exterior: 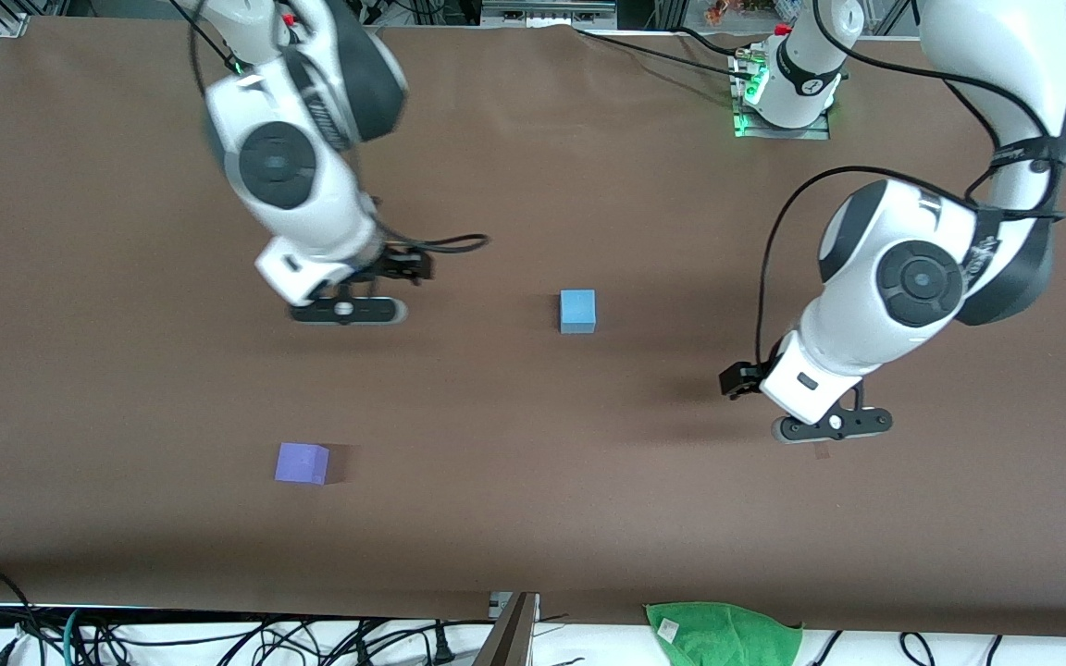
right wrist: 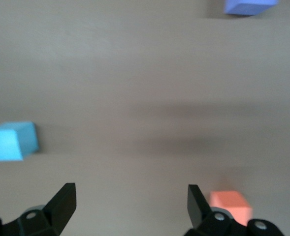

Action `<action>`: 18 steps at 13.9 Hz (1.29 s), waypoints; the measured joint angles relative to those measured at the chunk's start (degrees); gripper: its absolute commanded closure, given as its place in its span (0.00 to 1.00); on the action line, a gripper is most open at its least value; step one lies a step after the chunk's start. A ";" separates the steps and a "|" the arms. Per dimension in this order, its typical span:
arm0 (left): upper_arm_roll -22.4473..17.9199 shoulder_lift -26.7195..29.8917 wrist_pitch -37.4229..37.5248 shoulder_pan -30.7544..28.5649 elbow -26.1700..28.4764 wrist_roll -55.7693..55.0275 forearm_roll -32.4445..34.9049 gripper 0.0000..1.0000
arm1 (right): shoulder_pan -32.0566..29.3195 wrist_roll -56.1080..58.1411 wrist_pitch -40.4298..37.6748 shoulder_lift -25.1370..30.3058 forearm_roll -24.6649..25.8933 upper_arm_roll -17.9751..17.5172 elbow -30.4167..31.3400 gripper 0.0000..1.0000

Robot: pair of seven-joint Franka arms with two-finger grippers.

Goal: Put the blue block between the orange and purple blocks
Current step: 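Set the blue block down and open the left gripper, then grasp the blue block with the right gripper while the left gripper withdraws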

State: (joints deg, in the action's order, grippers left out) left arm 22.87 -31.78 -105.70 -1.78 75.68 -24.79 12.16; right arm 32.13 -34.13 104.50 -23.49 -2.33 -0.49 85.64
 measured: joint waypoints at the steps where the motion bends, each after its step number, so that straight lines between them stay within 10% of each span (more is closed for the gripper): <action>1: -0.38 0.54 1.73 -0.62 -1.09 3.20 0.04 0.00 | 1.88 -3.95 3.18 -1.63 0.00 0.01 0.02 0.00; 10: -20.24 20.07 6.13 1.15 8.70 28.43 -11.50 0.00 | 12.39 -17.73 27.17 -13.65 1.13 0.26 0.01 0.00; 18: -25.64 31.92 5.41 4.47 22.84 31.03 -11.50 0.00 | 17.58 -26.11 32.45 -21.63 7.28 0.58 -5.16 0.00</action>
State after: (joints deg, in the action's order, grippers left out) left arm -2.77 0.14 -100.29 2.70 98.52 6.25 0.66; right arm 49.71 -60.24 136.95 -45.12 4.95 0.09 80.48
